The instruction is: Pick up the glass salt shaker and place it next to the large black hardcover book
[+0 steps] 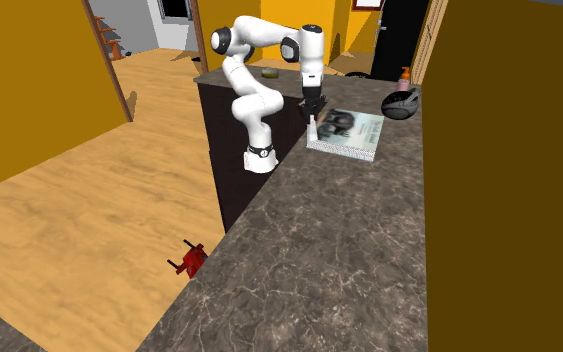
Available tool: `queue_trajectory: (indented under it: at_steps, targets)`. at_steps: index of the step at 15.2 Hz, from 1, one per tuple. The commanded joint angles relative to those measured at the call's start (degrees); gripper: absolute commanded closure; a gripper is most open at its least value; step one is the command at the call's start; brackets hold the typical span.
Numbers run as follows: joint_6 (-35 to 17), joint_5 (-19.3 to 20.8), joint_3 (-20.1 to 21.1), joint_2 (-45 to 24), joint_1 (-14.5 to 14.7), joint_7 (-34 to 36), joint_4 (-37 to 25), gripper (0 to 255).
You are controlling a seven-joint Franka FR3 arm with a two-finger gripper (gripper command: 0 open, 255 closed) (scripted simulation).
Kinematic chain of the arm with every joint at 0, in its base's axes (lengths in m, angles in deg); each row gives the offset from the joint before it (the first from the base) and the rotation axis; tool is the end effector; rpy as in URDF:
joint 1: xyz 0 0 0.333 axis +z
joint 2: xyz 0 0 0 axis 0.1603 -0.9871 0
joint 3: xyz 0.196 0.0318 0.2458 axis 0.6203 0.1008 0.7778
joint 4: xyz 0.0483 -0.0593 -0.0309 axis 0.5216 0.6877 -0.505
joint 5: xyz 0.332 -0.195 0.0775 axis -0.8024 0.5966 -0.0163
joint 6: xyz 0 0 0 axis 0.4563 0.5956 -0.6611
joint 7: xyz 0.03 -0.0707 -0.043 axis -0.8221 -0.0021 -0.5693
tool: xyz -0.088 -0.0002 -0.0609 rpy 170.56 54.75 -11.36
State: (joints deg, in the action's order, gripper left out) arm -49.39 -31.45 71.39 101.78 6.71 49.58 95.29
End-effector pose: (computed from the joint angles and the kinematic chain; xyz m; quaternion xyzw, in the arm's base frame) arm 0.1896 0.1681 0.4764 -0.9852 -0.1670 0.0006 0.0389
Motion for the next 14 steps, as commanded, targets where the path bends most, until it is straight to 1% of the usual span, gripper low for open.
queue_trajectory:
  at_steps: [1, 14]
  targets:
    - [-1.4, -0.5, 0.5, 0.2, 0.3, -0.1, 1.6, 255]
    - [-11.7, -4.6, 4.2, -1.0, 2.3, -1.0, 10.9, 255]
